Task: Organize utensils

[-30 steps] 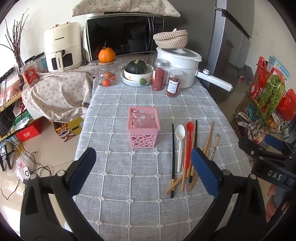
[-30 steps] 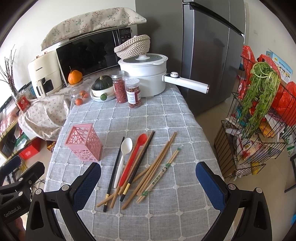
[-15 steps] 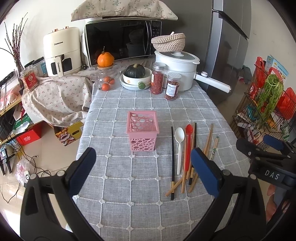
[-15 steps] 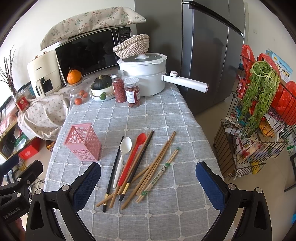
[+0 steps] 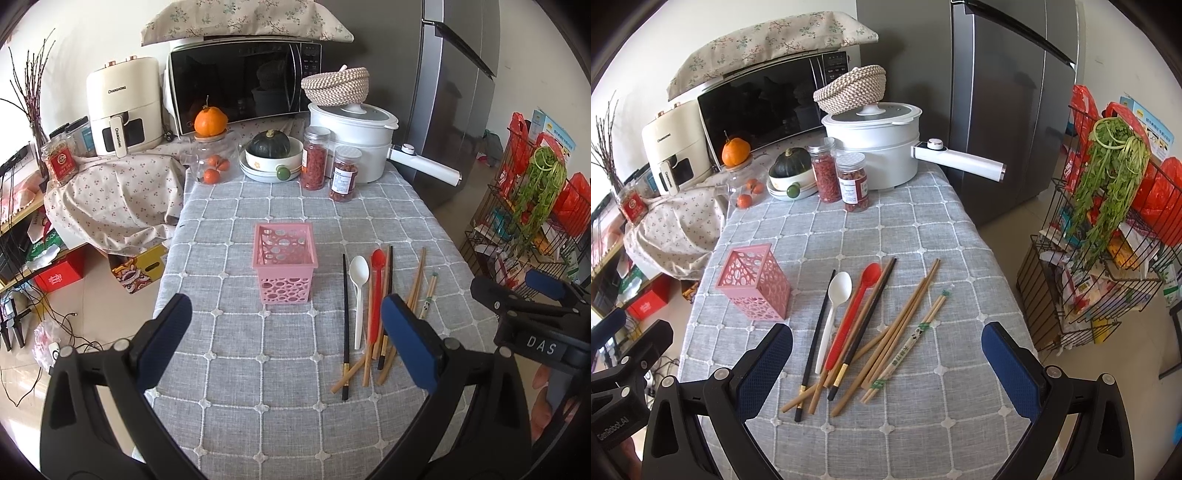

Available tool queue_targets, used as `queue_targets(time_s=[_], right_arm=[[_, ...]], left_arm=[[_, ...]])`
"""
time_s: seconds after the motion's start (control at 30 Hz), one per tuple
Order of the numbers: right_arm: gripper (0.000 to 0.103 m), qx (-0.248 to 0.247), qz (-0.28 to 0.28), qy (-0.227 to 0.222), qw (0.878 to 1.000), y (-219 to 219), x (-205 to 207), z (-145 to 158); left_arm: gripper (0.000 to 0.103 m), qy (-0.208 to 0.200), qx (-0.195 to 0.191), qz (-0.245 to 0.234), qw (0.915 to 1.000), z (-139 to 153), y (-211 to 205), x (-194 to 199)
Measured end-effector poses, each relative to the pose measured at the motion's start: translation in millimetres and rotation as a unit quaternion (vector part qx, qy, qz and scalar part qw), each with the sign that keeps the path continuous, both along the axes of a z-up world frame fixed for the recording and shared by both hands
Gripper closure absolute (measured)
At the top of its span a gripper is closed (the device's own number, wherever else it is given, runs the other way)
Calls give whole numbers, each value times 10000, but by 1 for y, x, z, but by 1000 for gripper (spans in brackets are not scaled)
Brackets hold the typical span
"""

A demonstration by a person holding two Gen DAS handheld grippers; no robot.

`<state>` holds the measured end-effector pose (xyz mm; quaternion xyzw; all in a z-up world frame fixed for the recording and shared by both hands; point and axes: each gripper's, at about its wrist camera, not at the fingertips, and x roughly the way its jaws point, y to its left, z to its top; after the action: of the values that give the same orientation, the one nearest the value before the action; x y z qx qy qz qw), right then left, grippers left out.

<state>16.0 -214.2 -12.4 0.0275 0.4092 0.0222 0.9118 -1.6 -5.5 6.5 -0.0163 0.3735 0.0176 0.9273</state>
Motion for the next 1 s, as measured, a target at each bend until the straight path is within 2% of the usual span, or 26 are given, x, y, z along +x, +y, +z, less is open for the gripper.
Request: queue_targets(time_s=[0.7,0.83,0.93,1.0], right_arm=[[0,32,-51,113,9999,-2,3,-3],[0,108,-71,180,9998,-8,10,-5],[0,111,-146,237,9996,-14,17,-8],[0,110,-188,313,9993,-20,23,-12]], left_arm=[[1,-118,170,-46,9998,-1,-7,1],[1,-112,220,-264,9993,-3,-9,10],[1,188,41,-656,9977,-10,-13,24],[1,344,65,-821,9960,-16,-19,33]])
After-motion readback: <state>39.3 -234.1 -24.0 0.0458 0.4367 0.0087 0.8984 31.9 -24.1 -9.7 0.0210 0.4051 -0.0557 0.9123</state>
